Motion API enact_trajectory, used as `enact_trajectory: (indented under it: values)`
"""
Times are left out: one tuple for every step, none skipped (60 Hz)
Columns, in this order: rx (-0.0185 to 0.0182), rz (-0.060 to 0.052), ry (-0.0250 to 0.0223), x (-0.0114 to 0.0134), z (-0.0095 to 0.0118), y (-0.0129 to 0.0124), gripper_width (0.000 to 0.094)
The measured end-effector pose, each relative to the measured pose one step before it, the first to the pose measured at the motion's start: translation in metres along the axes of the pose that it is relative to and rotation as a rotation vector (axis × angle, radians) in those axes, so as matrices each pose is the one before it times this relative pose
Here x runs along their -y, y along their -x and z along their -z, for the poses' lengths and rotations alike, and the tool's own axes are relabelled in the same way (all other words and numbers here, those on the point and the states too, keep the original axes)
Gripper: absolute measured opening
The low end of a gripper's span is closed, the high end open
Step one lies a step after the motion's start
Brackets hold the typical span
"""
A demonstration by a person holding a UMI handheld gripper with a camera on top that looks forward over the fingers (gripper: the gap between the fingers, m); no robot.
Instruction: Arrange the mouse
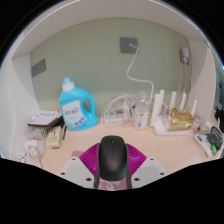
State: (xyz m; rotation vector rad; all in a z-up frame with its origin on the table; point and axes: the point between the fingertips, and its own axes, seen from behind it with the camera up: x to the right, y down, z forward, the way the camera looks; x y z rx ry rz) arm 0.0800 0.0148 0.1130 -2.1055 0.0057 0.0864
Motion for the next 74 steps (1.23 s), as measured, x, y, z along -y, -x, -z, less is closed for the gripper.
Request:
enact_trajectory:
  values:
    - [0.00865, -0.0009, 0.02958, -0.01366, -0.006, 0.00806, 0.0356]
    - [0.00814, -0.0065, 0.02664, -0.0131, -0.00572, 0.00723, 0.0357]
    - [0.00575, -0.0096, 0.01987, -0.01149, -0.00596, 0.0062, 0.0355]
    - [0.00179, -0.006, 0.01432, -0.00964, -0.00563, 0.0043, 0.0356]
    - [-0.00179, 0.0019, 0.01297, -0.00896, -0.00548, 0.00285, 0.0357]
    - [-0.00522, 0.0088, 0.01476, -0.00913, -0.0054, 0.00176, 0.0356]
    - [-0.00648, 0.0127, 0.01793, -0.00941, -0.00527, 0.00123, 0.0356]
    - [-0.0091, 0.01, 0.01538, -0.00841, -0.00466, 0.00037, 0.0359]
    - [-0.00685, 0.0028, 0.00345, -0.00768, -0.0053, 0.0003, 0.0361]
    - [-0.00729, -0.0022, 0.00395, -0.00518, -0.00283, 0.00205, 0.0362]
    - [-0.00339, -0.0011, 0.00529, -0.00478, -0.00336, 0.00138, 0.0366]
    - [-0.00345, 0.0015, 0.01055, -0.00523, -0.0026, 0.00101, 0.0378]
    - [-0.0059, 0.0028, 0.01091, -0.00492, -0.00221, 0.00004, 0.039]
    - [-0.00751, 0.0006, 0.0088, -0.00417, -0.00178, -0.00036, 0.0413]
    - [-0.00678, 0.0031, -0.00845, 0.00139, 0.00015, -0.00011, 0.0429]
    - [-0.00466, 0.0069, -0.0176, 0.00272, -0.00019, 0.00055, 0.0445]
    - [-0.00008, 0.0077, -0.00556, 0.00054, 0.00004, 0.00148, 0.0457]
    - [0.00653, 0.0073, 0.00266, -0.0008, 0.00032, 0.00055, 0.0473]
    - [0.00152, 0.0024, 0.0017, -0.0004, 0.00188, 0.00166, 0.0489]
    - [-0.00056, 0.0006, 0.00161, -0.00006, 0.00134, 0.00086, 0.0517]
    - [-0.00037, 0.0002, 0.00307, -0.0001, 0.00199, 0.00114, 0.0564]
    - [0.0011, -0.0004, 0.00149, 0.00046, 0.00264, 0.00144, 0.0625]
    - [0.00312, -0.0002, -0.00097, 0.00145, 0.00331, 0.00187, 0.0702]
    - [0.00189, 0.0009, -0.00226, 0.00177, 0.00405, 0.00131, 0.0779]
    - [-0.00067, 0.0018, -0.00316, 0.00187, 0.00437, 0.00064, 0.0845]
    - [-0.00325, 0.0027, -0.00404, 0.00251, 0.00508, 0.00019, 0.0863]
    - [-0.00417, 0.0036, -0.00491, 0.00263, 0.00548, -0.00003, 0.0838]
    - [-0.00274, 0.0045, -0.00404, 0.0024, 0.00456, -0.00066, 0.0817]
    - [-0.0067, 0.0038, -0.0049, 0.00291, 0.00643, -0.00025, 0.0815]
    - [-0.00661, 0.0026, -0.00597, 0.00267, 0.00701, 0.00003, 0.0824]
    - [-0.00606, 0.0026, -0.00639, 0.00269, 0.00699, 0.00016, 0.0838]
    - [-0.00471, 0.004, -0.00637, 0.00304, 0.00699, 0.0002, 0.0849]
    - [-0.00438, 0.0047, -0.00444, 0.0022, 0.00736, 0.00033, 0.0859]
    - [-0.00563, 0.0039, -0.00225, 0.00176, 0.00775, 0.00017, 0.0862]
    - [-0.00441, 0.0033, -0.0023, 0.00175, 0.00778, 0.00019, 0.0857]
    - [-0.0063, 0.0018, -0.00353, 0.00186, 0.00806, -0.00016, 0.0853]
    - [-0.00695, 0.0003, -0.00388, 0.00149, 0.00791, -0.00003, 0.0851]
    - [-0.0035, 0.0, -0.00299, 0.00161, 0.00812, 0.00051, 0.0849]
    - [-0.00274, -0.0015, -0.00265, 0.00131, 0.00826, 0.00087, 0.0849]
    - [-0.0019, -0.0023, -0.00353, 0.00117, 0.00837, 0.00075, 0.0852]
    - [-0.00117, -0.003, -0.00449, 0.00092, 0.00852, 0.00041, 0.0853]
    - [-0.0015, -0.0009, -0.00289, 0.00064, 0.00799, 0.00095, 0.0853]
    - [-0.00114, -0.0004, -0.00274, 0.00036, 0.00794, 0.00081, 0.0851]
    - [-0.00066, -0.0006, -0.00291, 0.00027, 0.00797, 0.00078, 0.0851]
    - [-0.00083, 0.0002, -0.00373, 0.00028, 0.00773, 0.00068, 0.0851]
    - [-0.00265, 0.0006, -0.00329, 0.00005, 0.00756, 0.00022, 0.0849]
    - [-0.0032, 0.0005, -0.0025, -0.00036, 0.00746, 0.00022, 0.0848]
    - [-0.00248, -0.0001, -0.00242, -0.00037, 0.00735, 0.00031, 0.0852]
    - [-0.00212, 0.0, -0.00219, 0.00003, 0.00799, 0.00086, 0.0852]
    - [0.00102, 0.0005, -0.00388, -0.00041, 0.00658, 0.0003, 0.0852]
    - [0.00048, 0.0014, -0.00346, -0.00064, 0.00647, 0.00051, 0.0852]
    - [0.00029, 0.0011, -0.00293, -0.00104, 0.00606, 0.00049, 0.0851]
    - [0.00155, -0.0009, -0.00217, -0.00093, 0.00612, 0.00069, 0.0852]
    - [0.0021, -0.003, -0.00236, -0.00113, 0.00606, 0.00062, 0.085]
    - [0.00209, -0.0042, -0.00256, -0.00111, 0.0058, 0.00044, 0.0851]
    - [0.00159, -0.0036, -0.00175, -0.00165, 0.00557, 0.00043, 0.085]
    - [0.00057, -0.0005, -0.00074, -0.00197, 0.0053, 0.00011, 0.0851]
    - [-0.00071, 0.0007, -0.00064, -0.00176, 0.00522, -0.0002, 0.0849]
    - [-0.00131, 0.0003, -0.00135, -0.00162, 0.00494, -0.00031, 0.0849]
    - [-0.00174, 0.0003, -0.00178, -0.00142, 0.00466, -0.00044, 0.0851]
    - [-0.00334, 0.0009, -0.0033, -0.00128, 0.00438, 0.00043, 0.0851]
    - [-0.00255, 0.0026, -0.00429, -0.00064, 0.00432, -0.00076, 0.0852]
    - [-0.00253, 0.0019, -0.00399, -0.00041, 0.00364, -0.00045, 0.0852]
    - [-0.00206, 0.0034, -0.00293, 0.00001, 0.00382, -0.00054, 0.0853]
    - [-0.002, 0.0036, -0.00284, -0.00032, 0.00342, -0.00007, 0.0851]
    - [-0.00098, 0.003, -0.00241, -0.00028, 0.00346, 0.00016, 0.0855]
    - [0.00011, 0.0011, -0.00219, -0.0002, 0.00325, 0.00039, 0.0853]
    - [0.00017, -0.0004, -0.00185, -0.00014, 0.00312, 0.00036, 0.0853]
    - [-0.00026, -0.0004, -0.00209, -0.00023, 0.00294, 0.00004, 0.0853]
    - [-0.0009, 0.0, -0.0018, -0.00007, 0.00267, -0.00002, 0.0853]
    - [0.00004, 0.0006, -0.00272, -0.00009, 0.00177, -0.0007, 0.0852]
    - [-0.00068, -0.0004, -0.00155, 0.00024, 0.00215, 0.00032, 0.0853]
    - [0.00008, -0.0011, -0.00223, 0.00057, 0.00214, 0.00023, 0.0852]
    - [-0.00041, -0.0007, -0.00185, 0.00055, 0.00169, 0.00019, 0.0852]
